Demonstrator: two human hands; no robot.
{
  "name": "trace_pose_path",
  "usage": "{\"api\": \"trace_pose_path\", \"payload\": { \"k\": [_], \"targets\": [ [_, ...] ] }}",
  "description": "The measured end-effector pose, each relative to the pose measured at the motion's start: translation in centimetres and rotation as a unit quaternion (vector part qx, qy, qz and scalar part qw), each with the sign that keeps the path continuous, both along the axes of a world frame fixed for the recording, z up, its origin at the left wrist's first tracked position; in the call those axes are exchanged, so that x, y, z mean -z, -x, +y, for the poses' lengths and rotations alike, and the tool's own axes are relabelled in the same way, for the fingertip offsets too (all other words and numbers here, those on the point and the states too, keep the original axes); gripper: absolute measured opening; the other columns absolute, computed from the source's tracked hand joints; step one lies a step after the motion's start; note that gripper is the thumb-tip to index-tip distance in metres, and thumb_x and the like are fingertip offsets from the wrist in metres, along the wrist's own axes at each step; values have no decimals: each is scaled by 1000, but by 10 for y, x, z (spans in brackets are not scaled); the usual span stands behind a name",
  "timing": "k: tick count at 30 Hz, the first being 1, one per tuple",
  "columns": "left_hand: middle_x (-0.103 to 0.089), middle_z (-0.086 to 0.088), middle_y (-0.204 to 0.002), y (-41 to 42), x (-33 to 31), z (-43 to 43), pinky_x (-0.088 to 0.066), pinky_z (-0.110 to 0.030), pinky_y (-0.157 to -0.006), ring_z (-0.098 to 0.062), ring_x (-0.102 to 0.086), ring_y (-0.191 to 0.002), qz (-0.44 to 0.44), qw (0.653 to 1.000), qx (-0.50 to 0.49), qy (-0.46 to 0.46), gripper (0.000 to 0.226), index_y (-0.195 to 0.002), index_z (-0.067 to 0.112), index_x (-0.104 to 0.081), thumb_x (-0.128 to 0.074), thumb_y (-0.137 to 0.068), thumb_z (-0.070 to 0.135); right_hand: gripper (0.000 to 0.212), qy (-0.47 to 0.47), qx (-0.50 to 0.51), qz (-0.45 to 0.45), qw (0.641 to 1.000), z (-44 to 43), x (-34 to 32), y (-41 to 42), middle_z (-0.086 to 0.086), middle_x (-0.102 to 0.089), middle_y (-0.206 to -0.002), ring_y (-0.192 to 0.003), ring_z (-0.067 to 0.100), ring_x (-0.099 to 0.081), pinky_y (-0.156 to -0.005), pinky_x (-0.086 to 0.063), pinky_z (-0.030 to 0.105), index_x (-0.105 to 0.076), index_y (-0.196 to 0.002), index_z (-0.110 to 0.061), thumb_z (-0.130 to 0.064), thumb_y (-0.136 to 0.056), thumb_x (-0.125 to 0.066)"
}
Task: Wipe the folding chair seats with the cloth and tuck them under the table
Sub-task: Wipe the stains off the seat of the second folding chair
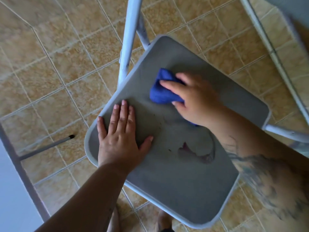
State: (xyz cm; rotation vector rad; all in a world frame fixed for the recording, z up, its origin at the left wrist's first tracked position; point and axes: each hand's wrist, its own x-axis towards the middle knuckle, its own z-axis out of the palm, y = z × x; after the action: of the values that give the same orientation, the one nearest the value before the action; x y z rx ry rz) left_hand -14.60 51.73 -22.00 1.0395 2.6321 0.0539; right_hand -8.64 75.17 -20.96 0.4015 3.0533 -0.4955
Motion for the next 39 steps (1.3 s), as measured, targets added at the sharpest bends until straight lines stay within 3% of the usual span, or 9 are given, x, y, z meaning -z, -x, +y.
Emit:
{"api": "trace_pose_path", "payload": {
  "k": [7,11,15,21,24,29,32,36,39],
  "targets": [
    [-14,-6,-162,2,4,-1,-8,-58,-117,-23,-11,-150,16,1000,1,-10,94,-152,11,-20,-38,-81,69,57,-44,276,9,960,15,7,36,9,-50,-131,-114,36,-49,-89,-44,46,-49,-136,-34,-29,-79,-56],
    [-13,-7,-162,2,2,1,-7,-58,-117,-22,-10,-150,14,1000,1,-7,95,-152,11,-18,-38,-81,70,60,-4,225,19,974,-59,1,32,6,-54,-126,-110,33,-52,-83,-47,46,-51,-134,-34,-34,-75,-57],
    [-11,-6,-163,0,1,-4,-7,-59,-117,-21,-8,-150,11,1000,2,-20,96,-152,11,-17,-42,-79,68,63,2,248,-28,968,-99,-6,-72,10,-53,-128,-105,37,-53,-83,-48,48,-47,-138,-31,-30,-75,-57],
    [-7,-6,-163,0,3,0,-3,-58,-117,-21,-4,-150,14,999,4,-34,95,-153,12,-14,-40,-81,68,63,-38,567,-44,821,-9,-9,-110,20,-38,-144,-128,40,-41,-101,-38,43,-37,-144,-18,-21,-84,-55],
    [-6,-5,-163,1,6,-2,-2,-58,-118,-21,-2,-150,20,999,7,-38,95,-153,13,-13,-41,-81,68,59,-63,544,-48,836,-13,-9,-58,14,-43,-142,-128,33,-44,-103,-32,34,-44,-138,-20,-27,-80,-51],
    [-7,-6,-163,0,8,-4,-3,-59,-117,-21,-4,-150,19,999,11,-44,95,-153,12,-13,-41,-81,68,66,-27,261,-49,964,-107,-4,-68,14,-48,-133,-110,38,-51,-91,-45,46,-42,-142,-25,-32,-78,-55],
    [-6,-5,-163,0,8,-4,-2,-59,-117,-21,-3,-150,17,999,12,-50,94,-153,13,-12,-41,-83,69,65,-70,341,-75,934,-97,-11,-134,19,-47,-134,-110,42,-48,-92,-41,48,-39,-144,-22,-28,-82,-57],
    [-6,-5,-163,0,10,0,-1,-58,-118,-21,-2,-150,22,998,14,-56,94,-153,13,-12,-37,-82,70,62,-68,541,-97,833,-21,-11,-133,24,-39,-141,-125,44,-42,-100,-37,48,-33,-146,-15,-27,-90,-55],
    [-8,-3,-163,0,9,0,0,-55,-119,-20,-3,-150,20,997,13,-67,92,-153,15,-13,-33,-83,70,57,-98,517,-80,847,2,-7,-77,24,-46,-135,-119,45,-49,-98,-39,49,-38,-139,-12,-32,-87,-47]
  ]
}}
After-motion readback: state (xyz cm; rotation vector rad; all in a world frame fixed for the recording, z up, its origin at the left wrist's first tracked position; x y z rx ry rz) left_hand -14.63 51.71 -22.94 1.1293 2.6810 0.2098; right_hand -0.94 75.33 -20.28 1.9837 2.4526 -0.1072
